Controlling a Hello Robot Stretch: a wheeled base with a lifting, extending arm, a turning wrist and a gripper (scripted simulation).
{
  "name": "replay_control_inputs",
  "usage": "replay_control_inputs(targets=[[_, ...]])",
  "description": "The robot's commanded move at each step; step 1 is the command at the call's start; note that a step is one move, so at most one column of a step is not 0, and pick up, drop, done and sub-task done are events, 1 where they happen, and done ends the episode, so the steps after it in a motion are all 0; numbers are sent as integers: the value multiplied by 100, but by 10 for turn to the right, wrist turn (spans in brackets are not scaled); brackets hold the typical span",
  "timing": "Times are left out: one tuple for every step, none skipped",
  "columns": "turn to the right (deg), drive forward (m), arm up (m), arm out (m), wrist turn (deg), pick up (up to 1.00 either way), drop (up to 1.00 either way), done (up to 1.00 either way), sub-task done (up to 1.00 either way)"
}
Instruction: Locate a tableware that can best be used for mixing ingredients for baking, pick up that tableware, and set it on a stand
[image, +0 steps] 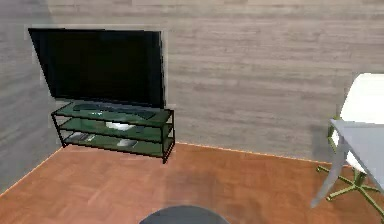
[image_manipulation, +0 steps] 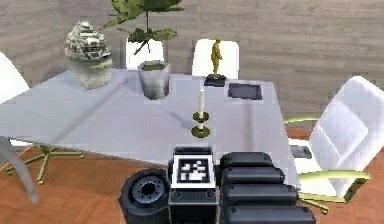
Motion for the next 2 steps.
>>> replay_control_inputs(targets=[[-390,0,0,0,0,0,0,0,0],[0,100,0,0,0,0,0,0,0]])
